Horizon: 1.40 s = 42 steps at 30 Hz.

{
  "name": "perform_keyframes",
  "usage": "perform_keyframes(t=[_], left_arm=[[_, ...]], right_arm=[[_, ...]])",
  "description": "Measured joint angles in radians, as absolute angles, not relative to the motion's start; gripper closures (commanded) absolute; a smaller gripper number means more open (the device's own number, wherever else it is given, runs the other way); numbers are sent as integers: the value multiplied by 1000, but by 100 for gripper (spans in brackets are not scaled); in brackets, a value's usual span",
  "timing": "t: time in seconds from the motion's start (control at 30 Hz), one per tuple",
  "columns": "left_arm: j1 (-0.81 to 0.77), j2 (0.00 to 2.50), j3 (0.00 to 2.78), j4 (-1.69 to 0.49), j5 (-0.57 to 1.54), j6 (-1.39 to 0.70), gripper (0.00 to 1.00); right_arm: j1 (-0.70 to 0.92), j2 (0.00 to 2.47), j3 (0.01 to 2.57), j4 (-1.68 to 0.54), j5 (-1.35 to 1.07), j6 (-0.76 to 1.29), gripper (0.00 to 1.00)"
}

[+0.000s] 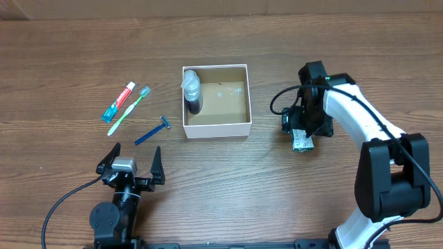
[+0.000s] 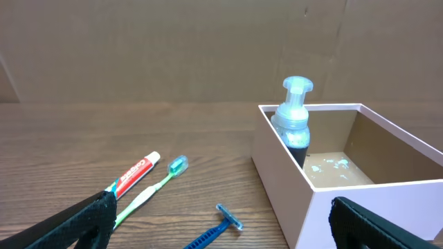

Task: Pack container
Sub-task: 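Move the right gripper down onto the green soap package and grasp it, then carry the soap package with the right gripper and release it in the box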

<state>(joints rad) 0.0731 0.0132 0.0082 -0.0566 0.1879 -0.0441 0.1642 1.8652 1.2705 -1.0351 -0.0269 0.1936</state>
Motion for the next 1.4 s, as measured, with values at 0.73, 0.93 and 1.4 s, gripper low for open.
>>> perform_keyframes(t=[0.73,0.93,1.4], left_arm=[[73,13,8,-57,188,-44,0],[73,13,8,-57,188,-44,0],[73,13,8,-57,188,-44,0]], right_arm=[[164,1861,1124,-862,2,184,43],[164,1859,1123,-850,7,183,55],[165,1849,1387,-1136,-78,204,56]])
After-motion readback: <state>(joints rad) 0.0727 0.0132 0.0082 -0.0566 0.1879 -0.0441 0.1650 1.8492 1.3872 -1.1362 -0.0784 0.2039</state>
